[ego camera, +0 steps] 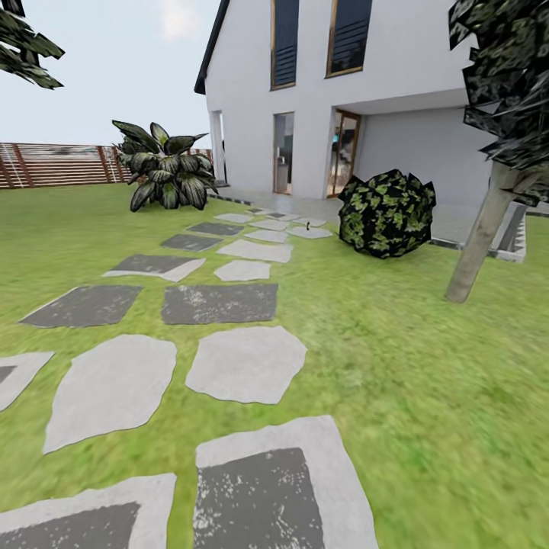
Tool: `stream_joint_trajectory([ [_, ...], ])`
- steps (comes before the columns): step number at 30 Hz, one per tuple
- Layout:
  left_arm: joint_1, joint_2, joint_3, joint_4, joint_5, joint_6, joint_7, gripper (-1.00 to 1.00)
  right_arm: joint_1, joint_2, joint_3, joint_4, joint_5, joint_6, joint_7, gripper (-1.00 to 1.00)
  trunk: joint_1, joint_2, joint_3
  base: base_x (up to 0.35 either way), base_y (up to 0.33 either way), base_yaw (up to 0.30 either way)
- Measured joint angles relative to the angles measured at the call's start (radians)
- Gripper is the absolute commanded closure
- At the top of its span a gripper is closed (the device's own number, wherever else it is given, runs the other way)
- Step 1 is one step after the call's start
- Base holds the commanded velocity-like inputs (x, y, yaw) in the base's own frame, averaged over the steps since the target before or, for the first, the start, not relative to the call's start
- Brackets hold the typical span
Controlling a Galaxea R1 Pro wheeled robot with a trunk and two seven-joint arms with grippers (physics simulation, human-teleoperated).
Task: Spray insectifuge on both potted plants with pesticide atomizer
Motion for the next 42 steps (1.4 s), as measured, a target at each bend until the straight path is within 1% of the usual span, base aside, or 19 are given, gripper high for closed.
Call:
stream_joint_trajectory([
  [18, 0.000, 0.001, 0.007, 0.006, 0.004, 0.000, 0.001, -1.00, 0.000, 0.000, 0.007, 0.008, 0.008, 0.000, 0.000, -1.00, 0.000, 0.000, 0.000, 0.319, 0.087, 0.000],
  [24, 0.000, 0.001, 0.008, 0.006, 0.004, 0.000, 0.001, -1.00, 0.000, 0.000, 0.008, 0.008, 0.011, -0.011, 0.000, -1.00, 0.000, 0.000, 0.000, 0.332, 0.013, 0.000],
  [30, 0.000, 0.004, 0.008, 0.006, 0.004, 0.000, 0.001, -1.00, 0.000, 0.002, 0.008, 0.010, 0.035, -0.012, -0.001, -1.00, 0.000, 0.000, 0.000, 0.335, 0.001, 0.000],
  [42, 0.000, 0.002, 0.008, 0.006, 0.004, 0.000, 0.001, -1.00, 0.000, 0.005, 0.006, 0.010, 0.036, -0.012, -0.002, -1.00, 0.000, 0.000, 0.000, 0.338, 0.000, 0.000],
])
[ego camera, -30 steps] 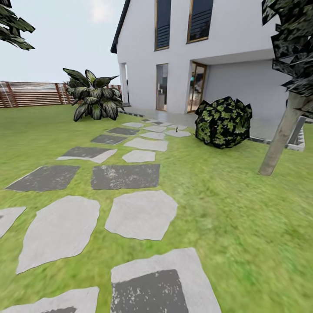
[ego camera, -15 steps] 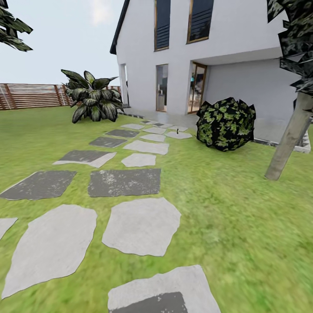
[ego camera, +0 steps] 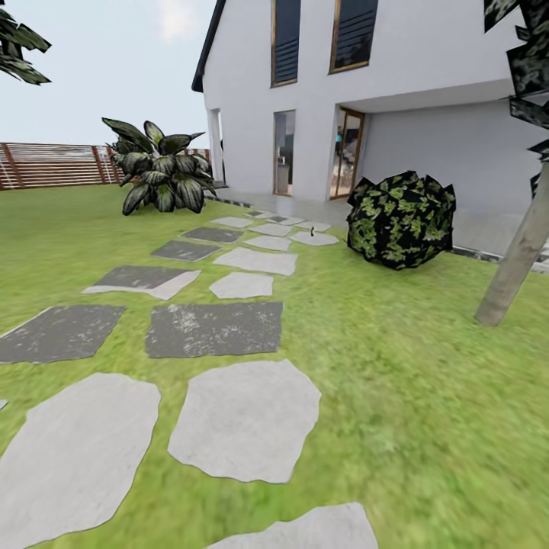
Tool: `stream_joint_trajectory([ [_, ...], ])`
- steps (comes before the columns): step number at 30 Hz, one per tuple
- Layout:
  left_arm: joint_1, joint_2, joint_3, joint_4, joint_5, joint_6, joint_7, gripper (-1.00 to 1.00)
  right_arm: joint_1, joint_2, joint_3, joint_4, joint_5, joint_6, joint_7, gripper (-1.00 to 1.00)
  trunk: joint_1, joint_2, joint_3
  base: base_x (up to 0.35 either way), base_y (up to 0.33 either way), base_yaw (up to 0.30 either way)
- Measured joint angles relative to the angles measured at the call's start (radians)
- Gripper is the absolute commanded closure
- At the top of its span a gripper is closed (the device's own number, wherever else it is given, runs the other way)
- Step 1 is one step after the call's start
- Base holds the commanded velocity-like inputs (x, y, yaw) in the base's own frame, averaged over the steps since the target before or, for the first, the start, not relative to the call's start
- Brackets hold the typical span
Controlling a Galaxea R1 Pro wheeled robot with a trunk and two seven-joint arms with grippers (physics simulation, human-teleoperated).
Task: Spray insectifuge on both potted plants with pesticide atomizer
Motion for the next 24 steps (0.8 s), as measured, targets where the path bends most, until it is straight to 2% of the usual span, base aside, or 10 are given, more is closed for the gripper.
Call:
stream_joint_trajectory([
  [24, 0.000, -0.002, 0.000, 0.000, -0.001, 0.000, 0.000, -1.00, 0.000, 0.004, 0.000, 0.001, -0.001, 0.000, -0.001, -1.00, 0.000, 0.000, 0.000, 0.338, 0.000, 0.000],
])
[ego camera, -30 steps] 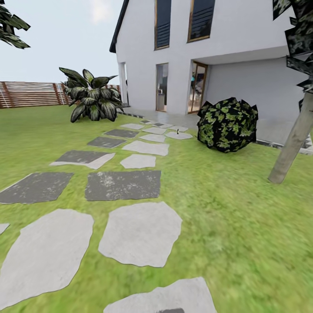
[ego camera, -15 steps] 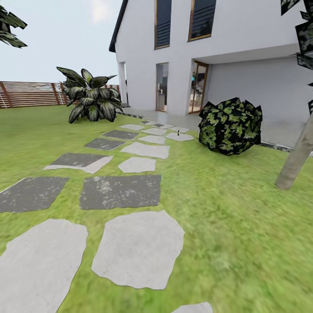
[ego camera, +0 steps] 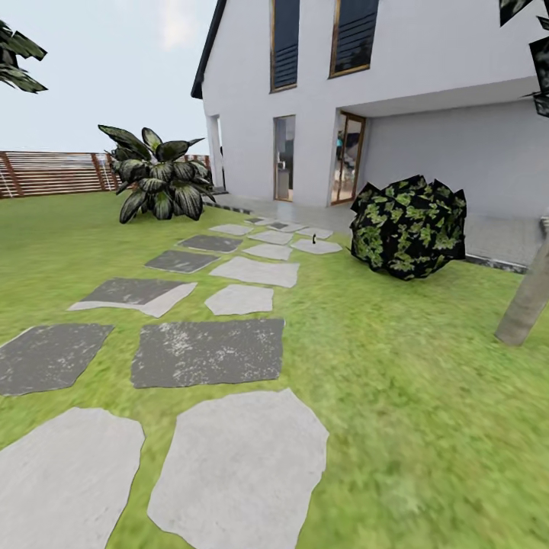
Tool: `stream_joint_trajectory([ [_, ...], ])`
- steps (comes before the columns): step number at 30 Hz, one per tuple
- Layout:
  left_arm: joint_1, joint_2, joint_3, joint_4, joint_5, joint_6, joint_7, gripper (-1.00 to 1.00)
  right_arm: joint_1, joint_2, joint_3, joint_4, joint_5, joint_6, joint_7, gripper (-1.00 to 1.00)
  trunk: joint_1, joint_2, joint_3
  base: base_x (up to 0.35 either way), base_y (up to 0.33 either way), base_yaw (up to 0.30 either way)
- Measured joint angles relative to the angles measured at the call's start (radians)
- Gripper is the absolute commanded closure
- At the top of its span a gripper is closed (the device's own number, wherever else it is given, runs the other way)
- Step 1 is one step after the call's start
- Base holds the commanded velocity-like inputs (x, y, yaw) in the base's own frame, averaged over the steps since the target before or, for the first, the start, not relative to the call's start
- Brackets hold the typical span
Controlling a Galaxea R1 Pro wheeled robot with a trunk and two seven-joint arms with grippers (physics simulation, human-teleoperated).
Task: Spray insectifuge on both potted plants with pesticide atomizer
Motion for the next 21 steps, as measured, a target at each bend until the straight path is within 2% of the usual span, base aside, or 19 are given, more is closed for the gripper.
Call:
stream_joint_trajectory([
  [21, 0.000, 0.000, 0.000, 0.024, 0.001, 0.000, 0.000, -1.00, 0.000, 0.002, 0.000, 0.023, 0.000, 0.000, 0.000, -1.00, 0.000, 0.000, 0.000, 0.338, 0.000, 0.000],
])
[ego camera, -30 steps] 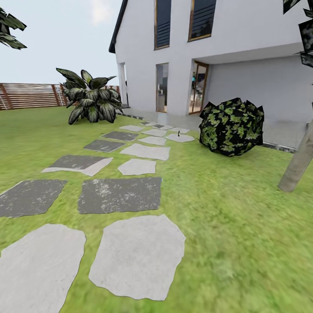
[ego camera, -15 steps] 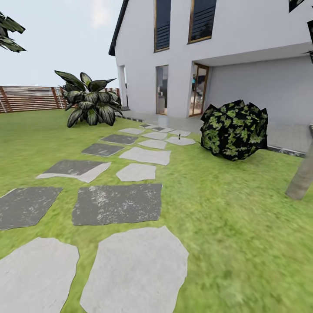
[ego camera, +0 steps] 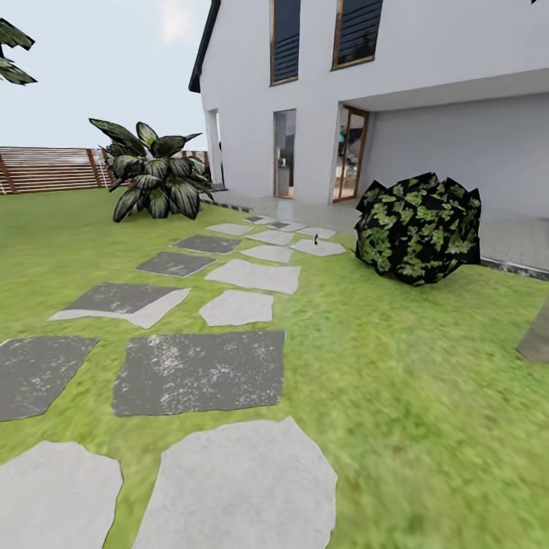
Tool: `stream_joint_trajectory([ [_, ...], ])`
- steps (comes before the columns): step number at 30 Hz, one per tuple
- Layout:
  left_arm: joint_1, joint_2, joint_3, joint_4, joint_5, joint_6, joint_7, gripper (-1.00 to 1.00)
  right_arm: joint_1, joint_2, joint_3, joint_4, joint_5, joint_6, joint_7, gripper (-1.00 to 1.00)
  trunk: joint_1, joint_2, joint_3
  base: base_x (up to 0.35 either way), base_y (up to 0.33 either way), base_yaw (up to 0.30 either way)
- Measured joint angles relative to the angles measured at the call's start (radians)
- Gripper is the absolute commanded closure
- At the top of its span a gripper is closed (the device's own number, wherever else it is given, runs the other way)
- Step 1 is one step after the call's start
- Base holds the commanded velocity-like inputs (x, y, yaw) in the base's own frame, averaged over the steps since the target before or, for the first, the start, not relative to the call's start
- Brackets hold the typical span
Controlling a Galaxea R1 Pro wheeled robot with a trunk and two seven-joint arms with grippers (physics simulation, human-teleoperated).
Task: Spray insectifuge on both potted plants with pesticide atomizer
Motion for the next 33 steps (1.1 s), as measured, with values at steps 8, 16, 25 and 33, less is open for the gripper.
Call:
stream_joint_trajectory([
  [8, 0.000, 0.003, 0.001, 0.000, 0.000, 0.000, 0.000, -1.00, 0.000, 0.000, 0.000, 0.000, 0.000, 0.000, 0.000, -1.00, 0.000, 0.000, 0.000, 0.338, 0.000, 0.000],
  [16, 0.000, 0.004, 0.001, 0.000, 0.000, 0.000, 0.000, -1.00, 0.000, 0.000, 0.000, 0.000, 0.000, 0.000, 0.000, -1.00, 0.000, 0.000, 0.000, 0.338, 0.000, 0.000],
  [25, 0.000, 0.003, 0.001, 0.000, 0.000, 0.000, 0.000, -1.00, 0.000, 0.000, 0.000, 0.000, 0.000, 0.000, 0.000, -1.00, 0.000, 0.000, 0.000, 0.338, 0.000, 0.000],
  [33, 0.000, 0.003, 0.000, 0.000, 0.000, 0.000, 0.000, -1.00, 0.000, 0.000, 0.000, 0.000, 0.000, 0.000, 0.000, -1.00, 0.000, 0.000, 0.000, 0.338, 0.000, 0.000],
])
